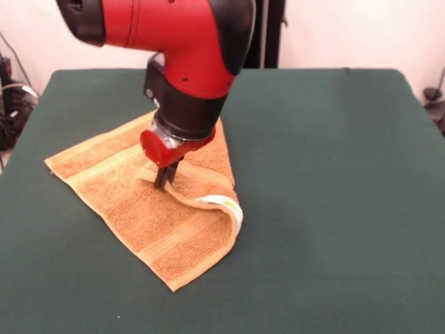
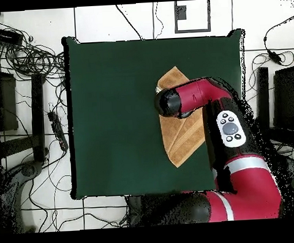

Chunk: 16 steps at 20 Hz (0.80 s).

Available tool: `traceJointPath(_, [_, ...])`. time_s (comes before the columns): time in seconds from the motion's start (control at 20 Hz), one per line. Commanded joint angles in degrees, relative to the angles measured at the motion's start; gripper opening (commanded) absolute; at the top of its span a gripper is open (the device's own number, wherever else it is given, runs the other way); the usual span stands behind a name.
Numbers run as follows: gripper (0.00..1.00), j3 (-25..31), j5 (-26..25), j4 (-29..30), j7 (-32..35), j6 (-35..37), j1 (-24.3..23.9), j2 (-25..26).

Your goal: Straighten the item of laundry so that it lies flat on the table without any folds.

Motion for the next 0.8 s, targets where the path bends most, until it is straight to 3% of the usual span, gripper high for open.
traceJointPath(0.05, [0.0,-3.84,-2.5,7.29,16.38,-9.32,7.94,-2.4])
traceJointPath(0.3, [0.0,-11.67,-4.39,6.02,27.24,-15.88,15.75,-2.06])
traceJointPath(0.8, [0.0,-21.57,-0.52,3.15,37.67,-15.5,27.14,2.36])
